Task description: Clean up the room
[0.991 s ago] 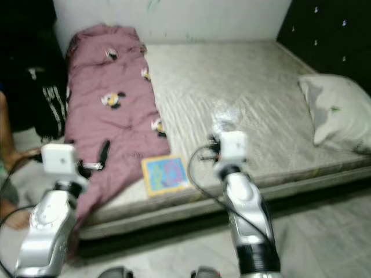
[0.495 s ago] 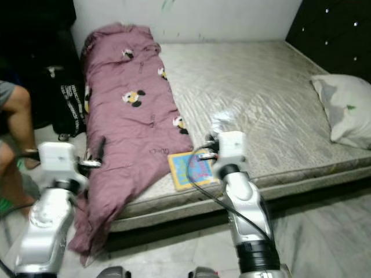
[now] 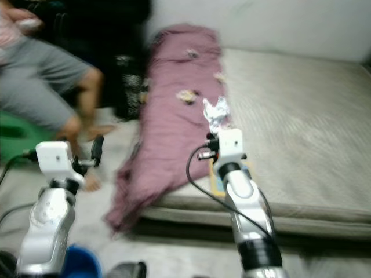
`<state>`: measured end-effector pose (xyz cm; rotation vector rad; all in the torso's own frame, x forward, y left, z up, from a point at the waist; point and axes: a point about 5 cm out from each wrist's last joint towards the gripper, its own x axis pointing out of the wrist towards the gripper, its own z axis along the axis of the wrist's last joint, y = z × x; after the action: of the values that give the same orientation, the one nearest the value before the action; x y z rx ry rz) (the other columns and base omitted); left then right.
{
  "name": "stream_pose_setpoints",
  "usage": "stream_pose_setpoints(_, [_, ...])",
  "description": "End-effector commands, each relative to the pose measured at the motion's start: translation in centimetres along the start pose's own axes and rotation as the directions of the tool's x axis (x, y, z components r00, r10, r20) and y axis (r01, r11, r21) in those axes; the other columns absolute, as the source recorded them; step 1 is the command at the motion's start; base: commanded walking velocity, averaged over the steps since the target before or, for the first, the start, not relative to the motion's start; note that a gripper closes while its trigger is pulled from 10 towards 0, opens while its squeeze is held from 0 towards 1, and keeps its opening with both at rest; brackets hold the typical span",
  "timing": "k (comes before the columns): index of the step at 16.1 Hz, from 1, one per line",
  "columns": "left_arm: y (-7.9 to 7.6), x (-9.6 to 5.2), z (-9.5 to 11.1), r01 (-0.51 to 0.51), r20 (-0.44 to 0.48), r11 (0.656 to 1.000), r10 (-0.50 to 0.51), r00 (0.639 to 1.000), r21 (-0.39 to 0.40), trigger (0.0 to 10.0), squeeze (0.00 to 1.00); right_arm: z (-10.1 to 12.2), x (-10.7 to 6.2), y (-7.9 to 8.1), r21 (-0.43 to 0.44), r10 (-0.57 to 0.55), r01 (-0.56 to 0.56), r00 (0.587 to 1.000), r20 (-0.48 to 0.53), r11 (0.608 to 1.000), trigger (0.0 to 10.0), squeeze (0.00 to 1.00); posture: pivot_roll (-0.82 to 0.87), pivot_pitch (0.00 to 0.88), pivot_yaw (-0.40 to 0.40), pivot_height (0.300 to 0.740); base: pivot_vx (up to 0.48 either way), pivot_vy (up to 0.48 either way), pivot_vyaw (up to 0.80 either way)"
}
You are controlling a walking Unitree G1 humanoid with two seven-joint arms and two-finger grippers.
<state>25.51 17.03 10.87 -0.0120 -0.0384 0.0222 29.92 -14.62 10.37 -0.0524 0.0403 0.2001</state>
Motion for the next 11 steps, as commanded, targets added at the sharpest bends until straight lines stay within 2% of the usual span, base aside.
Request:
stream_pose_setpoints(1, [-0.23, 0.04, -0.03, 0.013, -0.006, 1.0, -0.012, 1.0, 0.006, 10.0, 0.0, 0.28, 0.15, -0.21, 0.006, -0.009, 0.009, 1.0, 0.013, 1.0, 10.0, 0.0, -0.03, 0.002, -0.057, 0.74, 0.0, 0.0, 0.8])
stream_pose_setpoints(2, [-0.55, 0.04, 0.05, 0.039, -0.002, 0.999, -0.039, 0.999, 0.004, 10.0, 0.0, 0.3, 0.18, -0.19, 0.009, -0.008, 0.008, 1.0, 0.013, 1.0, 10.0, 0.0, -0.03, 0.001, -0.055, 0.74, 0.0, 0.0, 0.8])
stream_pose_setpoints(5, [-0.16, -0.09, -0.08, 0.014, -0.012, 0.999, -0.013, 1.0, 0.031, 10.0, 0.0, 0.24, 0.13, -0.14, 0.015, -0.013, 0.012, 1.0, 0.016, 1.0, 10.0, 0.0, -0.03, 0.0, -0.046, 0.74, 0.0, 0.0, 0.8])
stream_pose_setpoints(11, [0.02, -0.02, -0.22, 0.031, -0.017, 0.997, -0.03, 0.999, 0.064, 10.0, 0.0, 0.13, 0.42, 0.11, 0.028, -0.014, 0.013, 1.0, 0.02, 1.0, 10.0, 0.0, -0.02, 0.0, -0.041, 0.74, 0.0, 0.0, 0.8])
